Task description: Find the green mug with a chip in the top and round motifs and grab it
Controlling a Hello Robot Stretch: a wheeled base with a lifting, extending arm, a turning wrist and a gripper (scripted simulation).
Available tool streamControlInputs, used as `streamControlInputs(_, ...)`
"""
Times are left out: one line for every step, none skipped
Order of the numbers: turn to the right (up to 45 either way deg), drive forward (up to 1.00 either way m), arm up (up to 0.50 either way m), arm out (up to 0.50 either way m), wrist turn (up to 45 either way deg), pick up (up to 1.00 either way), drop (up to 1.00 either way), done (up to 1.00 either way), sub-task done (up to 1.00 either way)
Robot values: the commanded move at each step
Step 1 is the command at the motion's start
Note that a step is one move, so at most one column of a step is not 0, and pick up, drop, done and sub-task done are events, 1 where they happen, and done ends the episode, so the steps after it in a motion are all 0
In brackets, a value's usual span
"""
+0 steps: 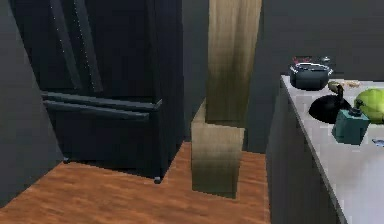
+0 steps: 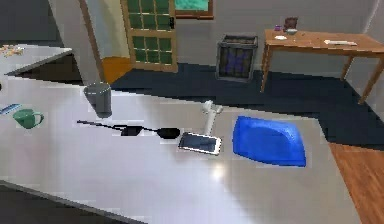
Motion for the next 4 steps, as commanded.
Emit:
streamControlInputs(-36.0,0.0,0.0,0.0,0.0,0.0,0.0,0.0,0.0)
streamControlInputs(-45.0,0.0,0.0,0.0,0.0,0.0,0.0,0.0,0.0)
streamControlInputs(-45.0,0.0,0.0,0.0,0.0,0.0,0.0,0.0,0.0)
streamControlInputs(-45.0,0.0,0.0,0.0,0.0,0.0,0.0,0.0,0.0)
